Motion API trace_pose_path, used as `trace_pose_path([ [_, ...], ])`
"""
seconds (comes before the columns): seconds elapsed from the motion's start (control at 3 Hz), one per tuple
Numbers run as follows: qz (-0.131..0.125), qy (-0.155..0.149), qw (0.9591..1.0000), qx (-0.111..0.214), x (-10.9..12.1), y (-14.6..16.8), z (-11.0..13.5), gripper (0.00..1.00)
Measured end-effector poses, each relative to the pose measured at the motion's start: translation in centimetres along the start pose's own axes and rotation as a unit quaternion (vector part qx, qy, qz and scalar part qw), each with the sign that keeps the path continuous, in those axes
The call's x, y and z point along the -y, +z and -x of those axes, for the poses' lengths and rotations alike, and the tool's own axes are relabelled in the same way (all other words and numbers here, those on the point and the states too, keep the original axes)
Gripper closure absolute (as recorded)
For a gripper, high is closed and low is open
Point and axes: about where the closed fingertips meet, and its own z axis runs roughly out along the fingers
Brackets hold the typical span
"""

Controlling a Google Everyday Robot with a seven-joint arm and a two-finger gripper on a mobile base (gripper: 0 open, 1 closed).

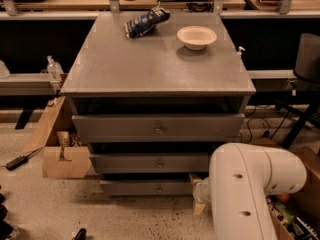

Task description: Open bottom drawer

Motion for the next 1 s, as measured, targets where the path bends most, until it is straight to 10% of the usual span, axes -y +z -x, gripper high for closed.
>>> trace_pose_path([
  [0.67, 0.012, -0.027, 0.999, -0.033, 0.4, 1.3, -0.1, 0.02],
  [1.0, 0.022, -0.038, 0.9979, -0.048, 0.3, 1.9, -0.1, 0.24],
])
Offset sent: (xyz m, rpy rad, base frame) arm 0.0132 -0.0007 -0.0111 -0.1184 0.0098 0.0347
